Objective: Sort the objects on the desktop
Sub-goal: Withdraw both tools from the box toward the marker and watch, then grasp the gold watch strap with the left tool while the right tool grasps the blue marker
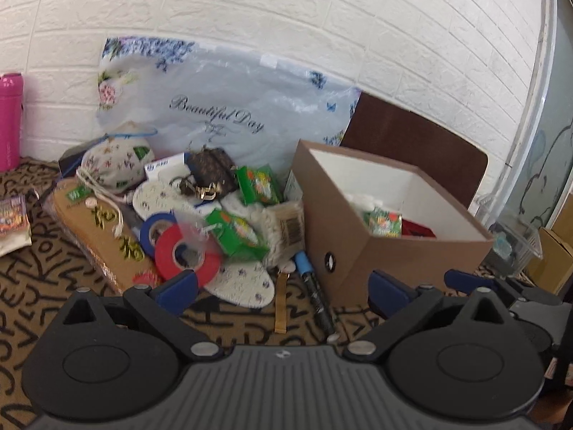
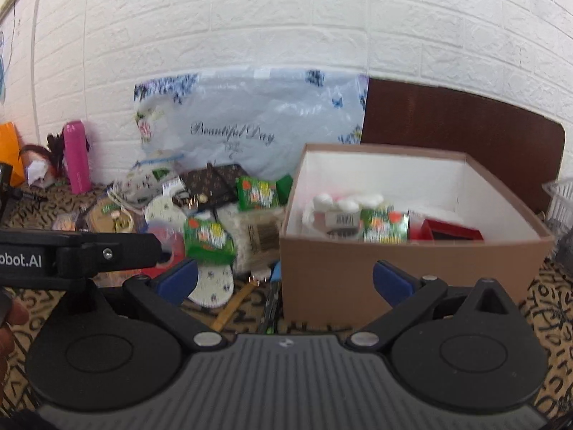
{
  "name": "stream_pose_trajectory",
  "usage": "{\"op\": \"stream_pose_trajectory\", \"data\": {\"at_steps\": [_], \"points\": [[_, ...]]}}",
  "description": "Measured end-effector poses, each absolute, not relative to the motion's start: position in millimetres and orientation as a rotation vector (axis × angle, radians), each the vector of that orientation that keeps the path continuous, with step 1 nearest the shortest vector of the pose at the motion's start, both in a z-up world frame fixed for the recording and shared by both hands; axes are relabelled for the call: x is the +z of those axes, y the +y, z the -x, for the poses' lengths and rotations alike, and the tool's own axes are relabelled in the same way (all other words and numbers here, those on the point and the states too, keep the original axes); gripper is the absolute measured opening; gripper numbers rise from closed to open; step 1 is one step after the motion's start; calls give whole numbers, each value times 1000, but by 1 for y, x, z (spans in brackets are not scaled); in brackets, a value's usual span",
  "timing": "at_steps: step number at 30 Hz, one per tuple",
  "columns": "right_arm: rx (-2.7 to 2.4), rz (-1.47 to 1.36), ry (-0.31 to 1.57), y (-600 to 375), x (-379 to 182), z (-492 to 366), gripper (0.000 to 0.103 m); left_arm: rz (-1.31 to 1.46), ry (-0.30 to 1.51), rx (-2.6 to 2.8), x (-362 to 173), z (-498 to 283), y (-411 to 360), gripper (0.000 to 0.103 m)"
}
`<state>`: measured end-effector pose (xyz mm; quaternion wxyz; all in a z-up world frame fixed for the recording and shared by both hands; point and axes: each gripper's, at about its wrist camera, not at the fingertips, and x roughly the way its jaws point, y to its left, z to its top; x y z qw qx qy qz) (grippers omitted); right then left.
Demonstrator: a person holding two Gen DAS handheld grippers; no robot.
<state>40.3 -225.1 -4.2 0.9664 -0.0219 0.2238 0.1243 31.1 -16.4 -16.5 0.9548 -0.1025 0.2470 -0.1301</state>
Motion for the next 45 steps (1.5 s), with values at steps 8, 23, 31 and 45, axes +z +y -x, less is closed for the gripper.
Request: {"op": "stream_pose_trajectory", "data": {"at_steps": [8,23,31,45], "points": [[264,35,571,-211,-65,-39,101,135,602,-254,-57,-55,-32,101],[240,94,572,-198,-88,-62,57,147,718,-279,-88,-104,-48,45],[249,92,584,-196,-93,-75,40,74,698,-282,-92,-114,-62,42],[288,117,621,-201,-93,-63,14,44,714,-309,-90,-89,-52,10]]}}
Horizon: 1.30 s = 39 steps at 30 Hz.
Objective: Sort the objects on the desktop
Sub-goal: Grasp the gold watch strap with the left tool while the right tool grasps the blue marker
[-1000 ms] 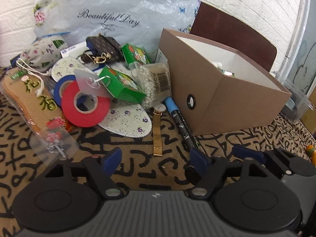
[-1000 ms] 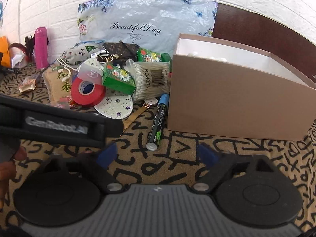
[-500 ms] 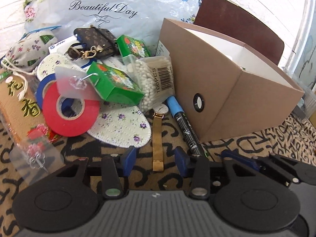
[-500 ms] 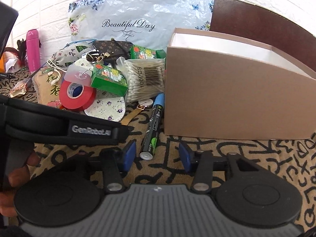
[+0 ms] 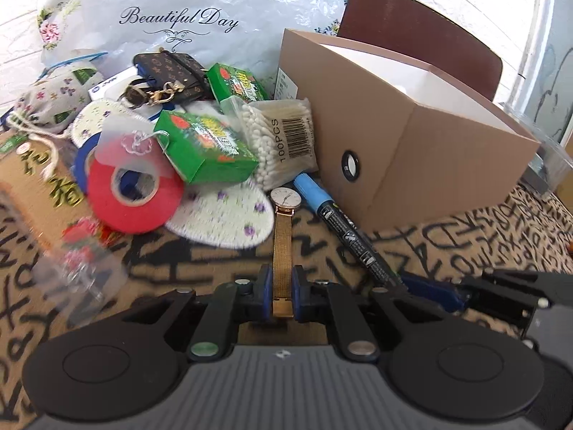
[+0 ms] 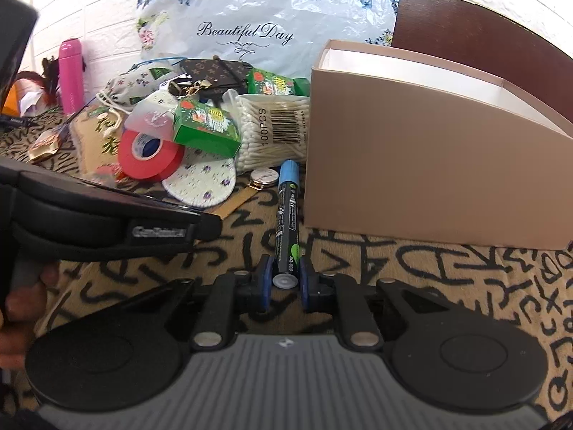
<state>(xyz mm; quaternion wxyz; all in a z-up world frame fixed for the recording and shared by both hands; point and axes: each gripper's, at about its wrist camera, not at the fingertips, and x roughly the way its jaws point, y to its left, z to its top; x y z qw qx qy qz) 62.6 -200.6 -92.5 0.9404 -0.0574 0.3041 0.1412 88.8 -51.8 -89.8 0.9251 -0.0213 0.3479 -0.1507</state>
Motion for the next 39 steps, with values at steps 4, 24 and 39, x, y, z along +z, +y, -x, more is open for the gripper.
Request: {"op": "stream_pose_trajectory", "data": {"at_steps": [4,24,39], "points": [[325,117,644,-206,-89,-44,14,52,739,-323,-89,-58,-37,10],[382,115,702,-207,-84,26,19,87,741,-321,-85,-16,-23,40],[391,115,697,-194,-86,-2,42,24,731,-305,-91,-46,-38,31]]}}
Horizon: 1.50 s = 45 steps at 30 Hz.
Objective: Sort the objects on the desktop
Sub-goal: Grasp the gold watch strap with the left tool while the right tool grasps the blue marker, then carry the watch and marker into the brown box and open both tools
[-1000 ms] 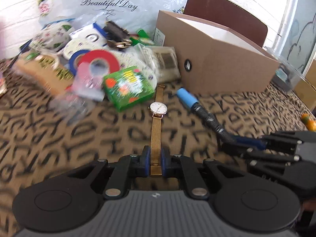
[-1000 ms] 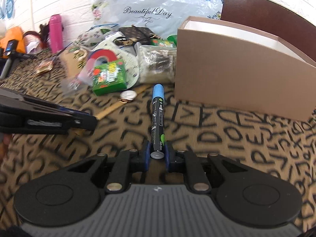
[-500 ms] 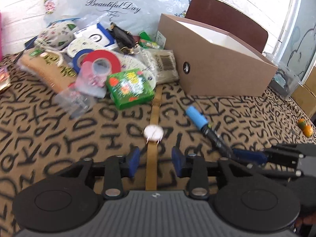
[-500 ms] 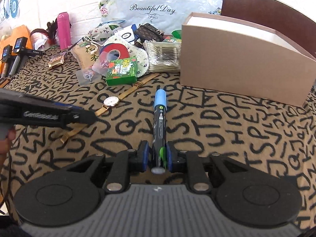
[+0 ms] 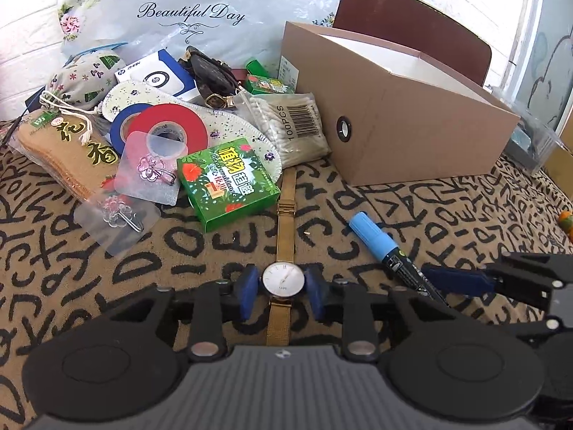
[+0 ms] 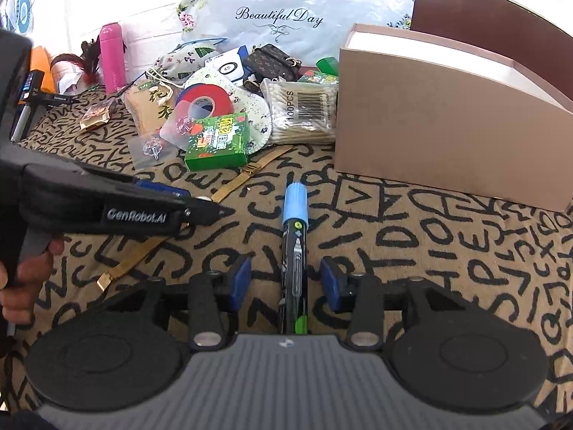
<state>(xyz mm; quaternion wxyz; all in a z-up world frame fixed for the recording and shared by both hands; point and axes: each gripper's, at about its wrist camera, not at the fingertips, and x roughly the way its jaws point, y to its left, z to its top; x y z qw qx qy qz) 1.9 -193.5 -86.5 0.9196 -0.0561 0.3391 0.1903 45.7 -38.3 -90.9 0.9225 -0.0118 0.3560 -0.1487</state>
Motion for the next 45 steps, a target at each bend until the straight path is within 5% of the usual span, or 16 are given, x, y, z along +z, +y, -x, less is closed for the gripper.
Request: {"op": "stream_pose_trajectory", "data": {"at_steps": [4,9,24,45], "points": [[401,128,691,-187,-90,-8,40,-44,715,-326,-93,-43,-46,37],[409,134,692,-184,-86,-9,14,-25,721,-342,-87,-38,-43,30],[412,73,511,-205,-25,16,13,103,515,-417,1,-7,-29,30],[269,-19,301,-273,57,-32,13,102,344,-534,116,-77,-101,30]]}}
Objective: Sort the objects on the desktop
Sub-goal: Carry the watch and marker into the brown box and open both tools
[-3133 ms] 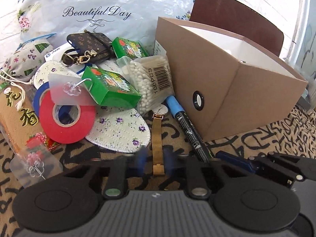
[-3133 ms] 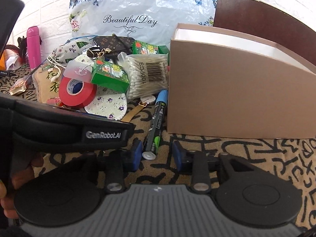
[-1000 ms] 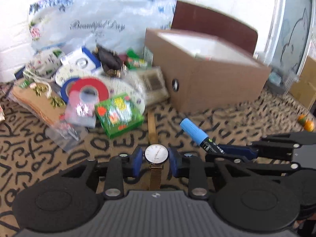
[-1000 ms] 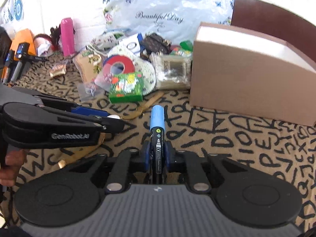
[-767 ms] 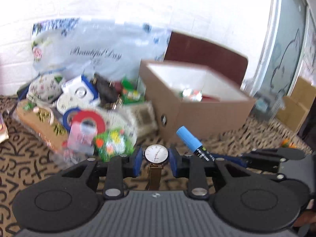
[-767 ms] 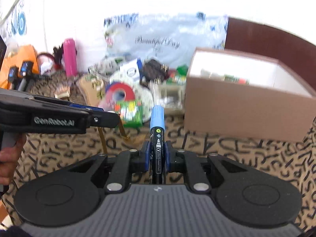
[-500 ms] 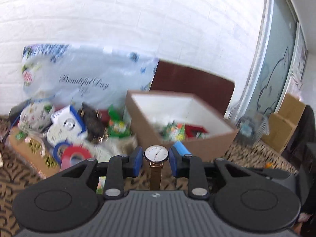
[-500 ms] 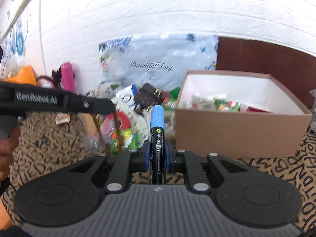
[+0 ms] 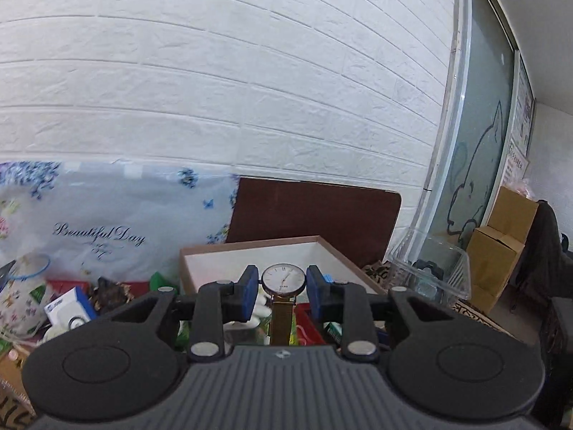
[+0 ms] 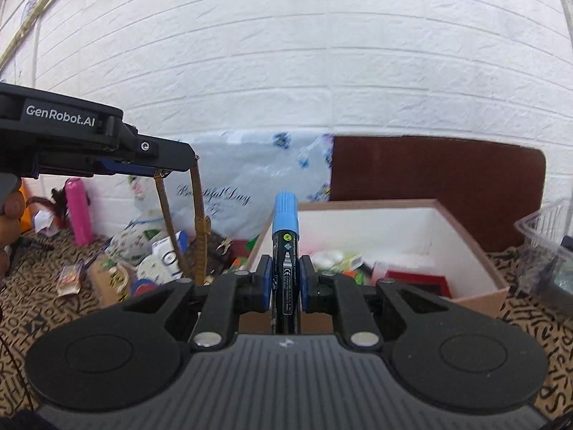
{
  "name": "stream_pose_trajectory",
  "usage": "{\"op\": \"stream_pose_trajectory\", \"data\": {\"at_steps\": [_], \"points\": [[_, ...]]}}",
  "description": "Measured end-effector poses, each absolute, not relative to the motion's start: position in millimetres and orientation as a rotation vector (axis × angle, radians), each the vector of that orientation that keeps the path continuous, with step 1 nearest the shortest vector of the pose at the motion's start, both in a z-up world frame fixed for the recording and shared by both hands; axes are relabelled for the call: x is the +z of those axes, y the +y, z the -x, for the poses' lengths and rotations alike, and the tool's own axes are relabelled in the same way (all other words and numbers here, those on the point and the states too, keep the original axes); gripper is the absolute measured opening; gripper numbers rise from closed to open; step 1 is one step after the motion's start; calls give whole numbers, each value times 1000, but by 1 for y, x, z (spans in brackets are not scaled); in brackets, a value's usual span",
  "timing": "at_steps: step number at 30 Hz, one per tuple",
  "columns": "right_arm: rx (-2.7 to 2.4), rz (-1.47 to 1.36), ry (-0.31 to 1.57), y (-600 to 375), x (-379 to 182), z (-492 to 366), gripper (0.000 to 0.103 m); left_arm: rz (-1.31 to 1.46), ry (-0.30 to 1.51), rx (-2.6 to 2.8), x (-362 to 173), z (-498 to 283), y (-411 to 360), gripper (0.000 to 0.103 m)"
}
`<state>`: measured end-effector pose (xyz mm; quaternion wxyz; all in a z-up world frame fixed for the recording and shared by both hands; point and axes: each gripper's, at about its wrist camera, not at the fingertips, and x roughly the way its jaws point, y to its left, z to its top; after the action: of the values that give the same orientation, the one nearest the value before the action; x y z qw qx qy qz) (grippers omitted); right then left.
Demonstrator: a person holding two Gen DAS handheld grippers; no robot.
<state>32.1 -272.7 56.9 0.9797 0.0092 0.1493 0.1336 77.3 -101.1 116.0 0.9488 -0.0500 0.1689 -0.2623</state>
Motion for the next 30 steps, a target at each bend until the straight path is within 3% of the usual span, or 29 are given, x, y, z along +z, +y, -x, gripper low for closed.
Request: {"op": "stream_pose_trajectory", "data": {"at_steps": [10,30], "points": [[186,-53,279,-303,69,-85,13,120,386,-565,112,-128,-156,30],[95,-123,450,-341,-1,-174,14,76,594,-565,28,-208,-218,30]]}}
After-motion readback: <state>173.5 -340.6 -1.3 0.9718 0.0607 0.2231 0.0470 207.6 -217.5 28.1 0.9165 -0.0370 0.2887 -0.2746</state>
